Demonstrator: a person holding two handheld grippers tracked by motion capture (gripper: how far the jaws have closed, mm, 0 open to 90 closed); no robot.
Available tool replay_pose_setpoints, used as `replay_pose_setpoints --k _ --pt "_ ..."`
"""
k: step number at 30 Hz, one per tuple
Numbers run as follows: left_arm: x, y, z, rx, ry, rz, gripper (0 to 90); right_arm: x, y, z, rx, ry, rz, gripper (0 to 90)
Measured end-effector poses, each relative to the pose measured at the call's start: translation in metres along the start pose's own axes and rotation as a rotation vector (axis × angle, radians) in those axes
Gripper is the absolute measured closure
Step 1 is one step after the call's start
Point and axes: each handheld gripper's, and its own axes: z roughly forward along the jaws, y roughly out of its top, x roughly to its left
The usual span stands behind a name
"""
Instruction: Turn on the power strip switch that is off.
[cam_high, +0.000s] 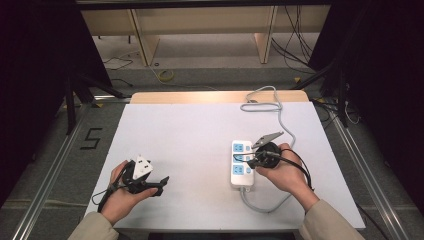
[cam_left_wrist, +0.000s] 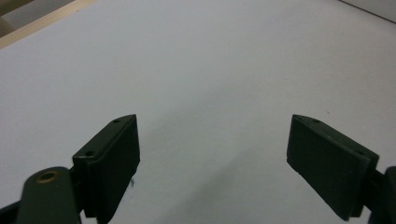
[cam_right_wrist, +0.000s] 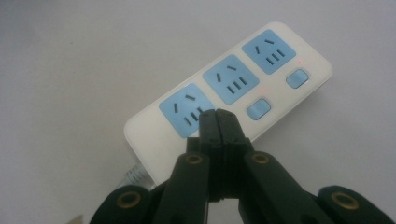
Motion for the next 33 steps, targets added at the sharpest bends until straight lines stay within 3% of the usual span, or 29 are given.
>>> replay_pose_setpoints --k 33 --pt "-0.001 0.000 0.000 -0.001 -0.004 0.002 16.8 -0.003 0.005 0.011 0.037 0.004 -0.001 90.0"
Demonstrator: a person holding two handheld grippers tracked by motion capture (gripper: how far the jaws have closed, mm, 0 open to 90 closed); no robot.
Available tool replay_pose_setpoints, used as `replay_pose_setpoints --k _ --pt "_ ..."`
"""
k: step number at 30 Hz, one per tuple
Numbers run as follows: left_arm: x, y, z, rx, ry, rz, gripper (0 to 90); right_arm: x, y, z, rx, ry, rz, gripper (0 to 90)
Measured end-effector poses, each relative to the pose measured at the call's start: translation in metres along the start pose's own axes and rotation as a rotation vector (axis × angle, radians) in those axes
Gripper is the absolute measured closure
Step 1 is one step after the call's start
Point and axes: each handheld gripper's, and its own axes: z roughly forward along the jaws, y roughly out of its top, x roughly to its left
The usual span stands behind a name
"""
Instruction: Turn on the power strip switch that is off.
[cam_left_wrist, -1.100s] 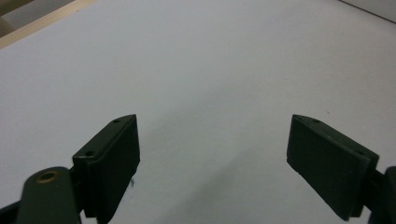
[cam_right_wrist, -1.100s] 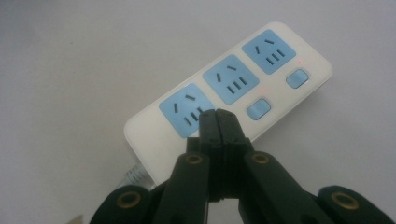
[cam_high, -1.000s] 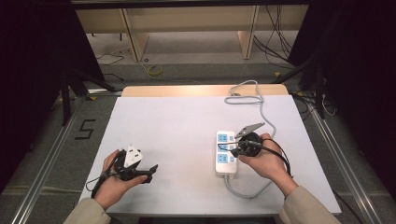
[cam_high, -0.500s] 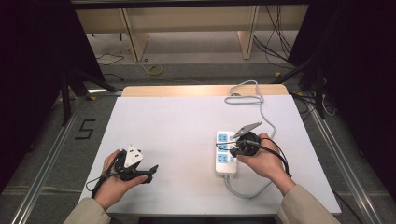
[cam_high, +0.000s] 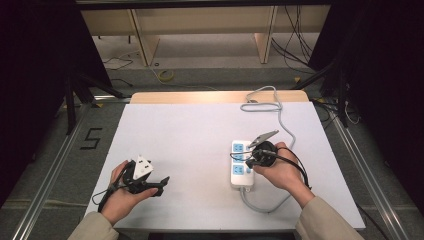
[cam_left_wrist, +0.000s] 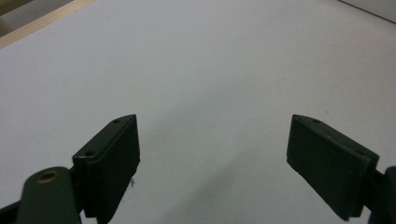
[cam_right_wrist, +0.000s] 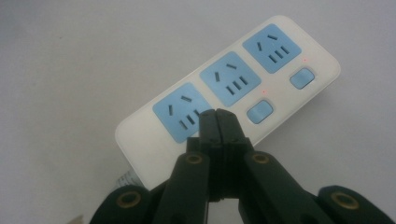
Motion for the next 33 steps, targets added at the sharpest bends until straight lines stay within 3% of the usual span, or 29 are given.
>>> replay_pose_setpoints --k 33 --pt "0.000 0.000 0.000 -0.001 -0.001 -0.002 16.8 0.000 0.001 0.015 0.049 0.004 0.005 90.0"
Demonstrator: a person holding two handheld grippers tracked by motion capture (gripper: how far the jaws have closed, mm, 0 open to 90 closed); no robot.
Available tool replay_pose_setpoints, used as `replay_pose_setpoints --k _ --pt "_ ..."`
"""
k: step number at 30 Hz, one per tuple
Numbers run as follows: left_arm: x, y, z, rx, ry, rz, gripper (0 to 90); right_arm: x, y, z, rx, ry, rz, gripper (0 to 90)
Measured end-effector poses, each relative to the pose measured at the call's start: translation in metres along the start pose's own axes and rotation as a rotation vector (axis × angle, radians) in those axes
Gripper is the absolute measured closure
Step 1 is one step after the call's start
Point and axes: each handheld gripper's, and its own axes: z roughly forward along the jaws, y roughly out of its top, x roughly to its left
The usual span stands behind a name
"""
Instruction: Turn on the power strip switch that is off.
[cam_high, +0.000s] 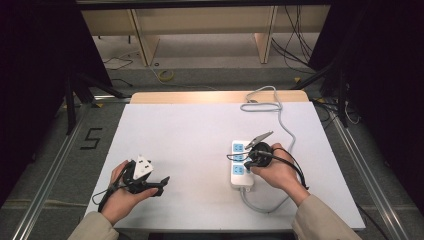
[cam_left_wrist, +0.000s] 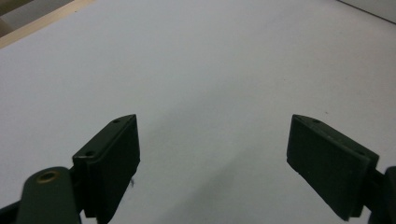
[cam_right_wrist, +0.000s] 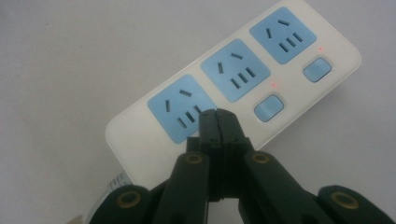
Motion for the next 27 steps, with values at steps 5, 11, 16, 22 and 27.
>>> replay_pose_setpoints --k 5,11,16,22,27 --pt "0.0000 0.0000 0.0001 0.001 -0.001 0.001 16.8 -0.0001 0.0000 0.0015 0.010 -0.003 -0.007 90.0" --pt "-0.0002 0.0000 0.0001 0.000 -0.002 0.000 16.8 0.0007 0.0002 0.0028 0.018 -0.001 -0.008 90.0" --pt "0.0000 0.0000 0.0002 0.003 -0.004 0.003 16.9 0.0011 0.0001 0.0038 0.028 -0.002 -0.013 90.0" --pt "-0.0002 0.0000 0.0004 0.001 -0.004 0.002 16.8 0.0008 -0.0001 0.0043 0.031 -0.007 -0.024 90.0" --pt "-0.0003 0.0001 0.0004 0.002 -0.003 0.002 16.8 0.0016 0.0001 0.0046 0.033 -0.007 -0.024 90.0"
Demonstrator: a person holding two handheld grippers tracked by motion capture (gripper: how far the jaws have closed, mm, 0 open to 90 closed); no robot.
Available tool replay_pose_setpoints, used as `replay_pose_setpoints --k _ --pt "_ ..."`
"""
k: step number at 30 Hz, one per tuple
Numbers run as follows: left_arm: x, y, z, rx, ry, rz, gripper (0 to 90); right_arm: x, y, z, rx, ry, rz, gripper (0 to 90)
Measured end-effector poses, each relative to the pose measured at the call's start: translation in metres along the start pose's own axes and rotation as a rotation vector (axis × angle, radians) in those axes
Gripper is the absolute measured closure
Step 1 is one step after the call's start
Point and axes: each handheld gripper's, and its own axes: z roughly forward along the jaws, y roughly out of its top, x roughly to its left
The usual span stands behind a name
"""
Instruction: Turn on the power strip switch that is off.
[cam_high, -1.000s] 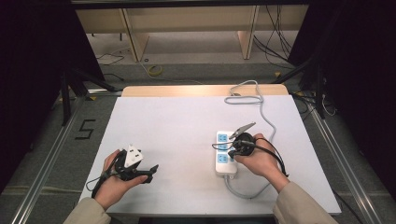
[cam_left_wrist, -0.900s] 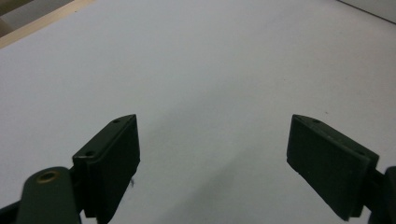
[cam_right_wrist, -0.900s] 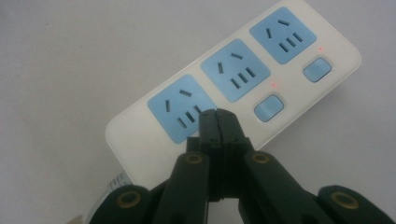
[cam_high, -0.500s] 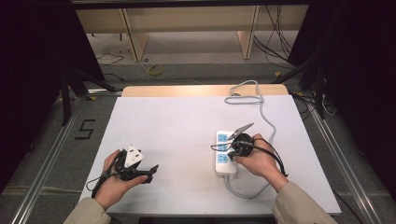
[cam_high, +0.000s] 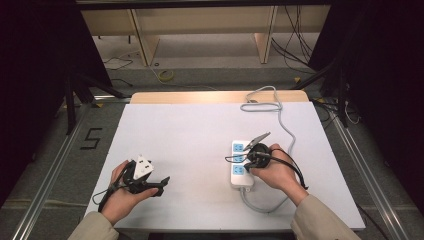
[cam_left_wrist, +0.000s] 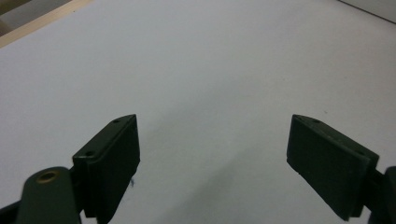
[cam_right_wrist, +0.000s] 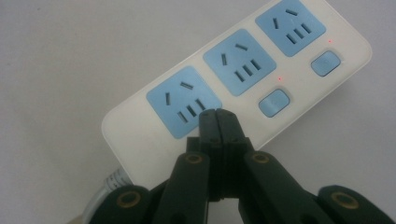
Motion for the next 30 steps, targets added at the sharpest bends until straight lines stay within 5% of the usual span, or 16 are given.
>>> replay_pose_setpoints --k 30 --pt "-0.0003 -0.0001 0.0000 -0.001 0.000 -0.002 16.8 0.0008 -0.0019 0.0031 0.001 0.013 0.031 90.0"
